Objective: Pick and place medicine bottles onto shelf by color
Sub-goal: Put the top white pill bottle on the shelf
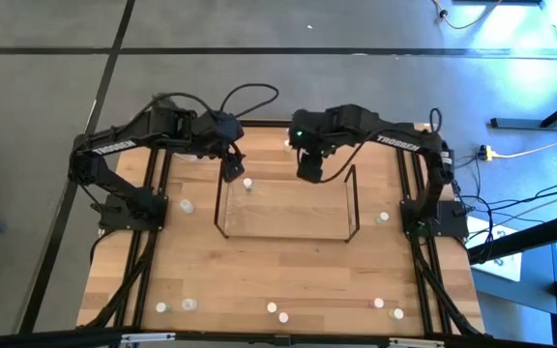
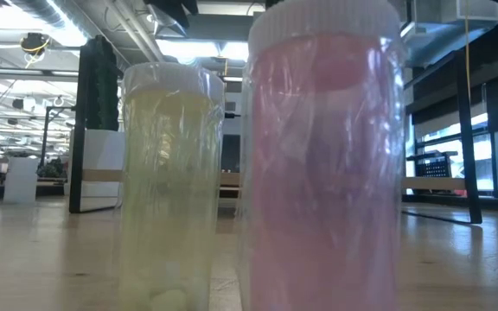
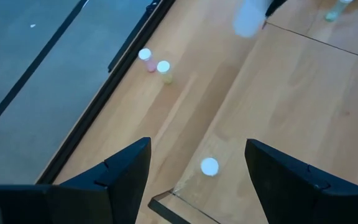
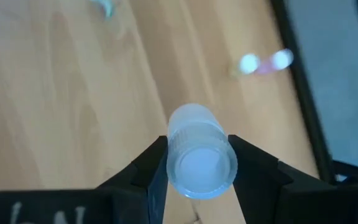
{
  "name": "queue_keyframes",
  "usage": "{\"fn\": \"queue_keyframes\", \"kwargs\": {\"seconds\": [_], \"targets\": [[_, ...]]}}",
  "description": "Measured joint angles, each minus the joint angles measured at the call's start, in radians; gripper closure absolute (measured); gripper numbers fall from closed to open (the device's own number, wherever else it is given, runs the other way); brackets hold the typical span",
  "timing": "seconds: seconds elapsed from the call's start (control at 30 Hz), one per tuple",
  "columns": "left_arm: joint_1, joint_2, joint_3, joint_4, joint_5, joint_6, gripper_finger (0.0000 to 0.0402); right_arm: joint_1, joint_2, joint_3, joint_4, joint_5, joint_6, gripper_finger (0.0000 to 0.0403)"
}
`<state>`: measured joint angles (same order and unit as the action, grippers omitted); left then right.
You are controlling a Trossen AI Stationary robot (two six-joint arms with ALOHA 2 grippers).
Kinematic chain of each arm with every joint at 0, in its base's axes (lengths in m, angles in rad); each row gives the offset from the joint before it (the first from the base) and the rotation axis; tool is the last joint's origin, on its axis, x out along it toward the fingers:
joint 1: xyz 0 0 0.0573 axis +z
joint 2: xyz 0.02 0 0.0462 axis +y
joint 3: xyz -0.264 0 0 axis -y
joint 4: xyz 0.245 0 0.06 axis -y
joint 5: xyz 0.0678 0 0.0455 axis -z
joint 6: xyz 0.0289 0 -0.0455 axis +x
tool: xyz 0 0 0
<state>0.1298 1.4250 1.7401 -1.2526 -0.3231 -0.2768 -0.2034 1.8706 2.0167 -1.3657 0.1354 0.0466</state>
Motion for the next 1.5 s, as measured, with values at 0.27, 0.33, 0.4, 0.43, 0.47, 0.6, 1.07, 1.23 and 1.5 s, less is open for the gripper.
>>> {"fn": "queue_keyframes", "kwargs": {"seconds": [0.27,0.33,0.4,0.43,0.47,0.6,1.07,1.23,1.5], "targets": [[-0.041,0.0,0.0,-0.003,0.0,0.0,0.0147,0.035,0.068,0.001,0.059,-0.067,-0.125,0.0254],[-0.048,0.0,0.0,-0.004,0.0,0.0,0.0147,0.038,0.089,0.001,0.089,-0.088,-0.158,0.0253],[-0.053,0.0,0.0,-0.005,-0.001,0.0,0.0147,0.039,0.112,0.001,0.123,-0.088,-0.182,0.0252],[-0.056,0.0,0.0,-0.008,-0.001,0.0,0.0147,0.038,0.126,0.001,0.135,-0.086,-0.198,0.0252],[-0.058,0.0,0.0,-0.013,-0.001,0.0,0.0147,0.038,0.138,0.001,0.144,-0.085,-0.214,0.0252],[-0.059,0.0,0.0,-0.027,-0.001,0.0,0.0147,0.037,0.178,0.001,0.193,-0.112,-0.28,0.0251],[-0.06,0.0,0.0,-0.051,0.032,0.0,0.0147,0.038,0.298,0.001,0.259,-0.184,-0.45,0.025],[-0.061,0.0,0.0,-0.066,0.139,0.0,0.0147,0.039,0.304,0.001,0.282,-0.232,-0.452,0.025],[-0.061,0.0,0.0,-0.065,0.157,0.0,0.0147,0.039,0.304,0.001,0.286,-0.267,-0.475,0.025]]}}
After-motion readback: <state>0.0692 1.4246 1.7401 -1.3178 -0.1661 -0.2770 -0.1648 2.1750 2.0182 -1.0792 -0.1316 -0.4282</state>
